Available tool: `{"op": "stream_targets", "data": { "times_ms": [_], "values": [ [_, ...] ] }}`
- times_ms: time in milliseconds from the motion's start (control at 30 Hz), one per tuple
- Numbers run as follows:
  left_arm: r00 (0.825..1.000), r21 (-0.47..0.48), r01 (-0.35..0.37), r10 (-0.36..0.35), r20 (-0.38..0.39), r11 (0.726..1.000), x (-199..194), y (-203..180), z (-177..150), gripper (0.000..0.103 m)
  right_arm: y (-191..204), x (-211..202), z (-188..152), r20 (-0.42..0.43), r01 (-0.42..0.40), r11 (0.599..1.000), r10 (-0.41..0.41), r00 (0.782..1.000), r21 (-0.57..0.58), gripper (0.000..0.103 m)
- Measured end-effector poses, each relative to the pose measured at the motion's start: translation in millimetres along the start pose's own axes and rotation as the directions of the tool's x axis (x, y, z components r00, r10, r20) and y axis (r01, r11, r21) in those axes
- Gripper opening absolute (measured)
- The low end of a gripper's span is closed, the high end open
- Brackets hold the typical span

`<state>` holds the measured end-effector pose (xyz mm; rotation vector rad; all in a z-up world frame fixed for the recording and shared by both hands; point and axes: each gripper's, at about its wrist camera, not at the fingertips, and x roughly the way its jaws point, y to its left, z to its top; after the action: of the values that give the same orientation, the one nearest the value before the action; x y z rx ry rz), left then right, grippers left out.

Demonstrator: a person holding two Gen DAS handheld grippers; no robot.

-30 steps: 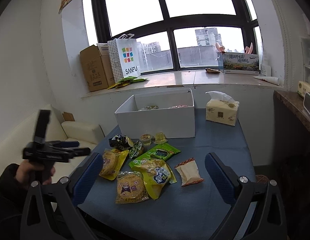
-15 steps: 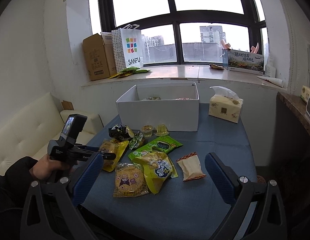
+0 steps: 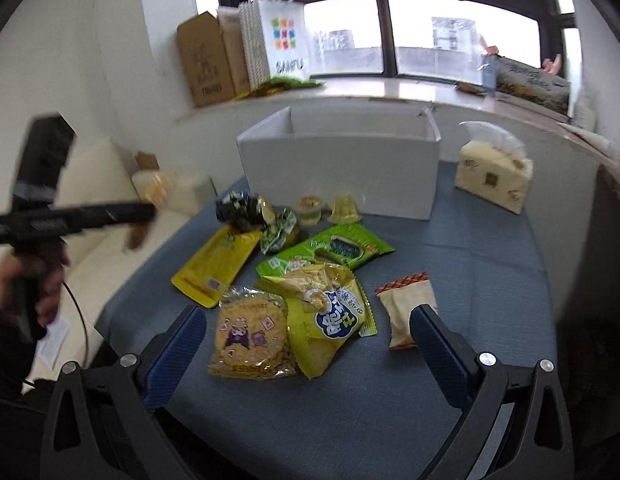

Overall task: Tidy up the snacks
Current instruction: 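Grasp the round biscuit pack with the left gripper while the right grasps the yellow chip bag, then carry both packs over the white box and release them inside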

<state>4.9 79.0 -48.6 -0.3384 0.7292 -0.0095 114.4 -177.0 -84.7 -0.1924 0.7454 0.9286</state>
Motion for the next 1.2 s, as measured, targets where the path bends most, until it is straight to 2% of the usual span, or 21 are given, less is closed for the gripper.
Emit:
{"op": "stream_targets", "data": {
  "times_ms": [133,233,333,367,400,500,567,700,867,933,1100,1200],
  "values": [
    [1.000,0.007,0.013,-0.013,0.009,1.000,-6.9,-2.6,2.7,0.079,-8.9,37.5,-0.2,-0.079,-0.045,0.999,0.047,0.996,0.026,0.103],
    [1.000,0.000,0.019,-0.019,0.002,1.000,-4.1,-1.3,3.2,0.079,-16.2,58.9,2.2,-0.101,-0.068,0.996,0.074,0.992,0.062,0.103],
    [1.000,0.003,0.016,-0.016,-0.009,1.000,0.1,-3.3,-0.3,0.079,-25.7,82.9,1.4,-0.174,-0.039,0.993,0.057,0.983,0.107,0.101],
    [1.000,0.003,0.019,-0.019,-0.012,1.000,0.2,-2.6,-1.3,0.079,-26.8,88.9,-0.7,-0.193,-0.018,0.994,0.040,0.980,0.112,0.093],
    [1.000,0.003,0.017,-0.017,-0.013,1.000,1.2,-4.3,-3.1,0.079,-27.2,92.7,-2.5,-0.204,-0.020,0.993,0.043,0.978,0.113,0.057],
    [1.000,-0.003,0.012,-0.012,-0.010,1.000,1.5,-2.0,-4.5,0.079,-20.6,89.3,-6.1,-0.186,-0.016,0.996,0.031,0.982,0.084,0.050],
    [1.000,-0.014,0.013,-0.013,-0.002,1.000,-0.8,1.0,-4.3,0.079,-17.5,78.7,-5.4,-0.140,0.015,0.997,-0.005,0.990,0.075,0.048],
    [0.999,-0.021,0.015,-0.015,0.036,1.000,-10.0,3.1,-4.5,0.079,-25.2,38.8,6.6,-0.017,-0.040,0.986,0.043,0.999,0.161,0.047],
    [0.995,-0.048,0.027,-0.022,0.100,0.998,-20.9,4.4,10.5,0.079,-28.4,-16.4,32.0,0.171,-0.079,0.972,0.042,0.984,0.220,0.047],
    [0.990,-0.055,0.044,-0.036,0.138,0.998,-24.1,3.9,27.3,0.079,-30.8,-31.5,44.1,0.231,-0.114,0.964,0.058,0.971,0.239,0.047],
    [0.976,-0.020,0.054,-0.049,0.212,0.998,-19.5,-0.2,84.7,0.079,-32.0,-41.0,87.6,0.297,-0.133,0.967,0.064,0.953,0.218,0.047],
    [0.974,-0.005,0.016,-0.015,0.227,1.000,0.8,0.6,123.0,0.079,-40.8,-27.7,122.5,0.308,-0.127,0.967,0.054,0.950,0.221,0.047]
  ]
}}
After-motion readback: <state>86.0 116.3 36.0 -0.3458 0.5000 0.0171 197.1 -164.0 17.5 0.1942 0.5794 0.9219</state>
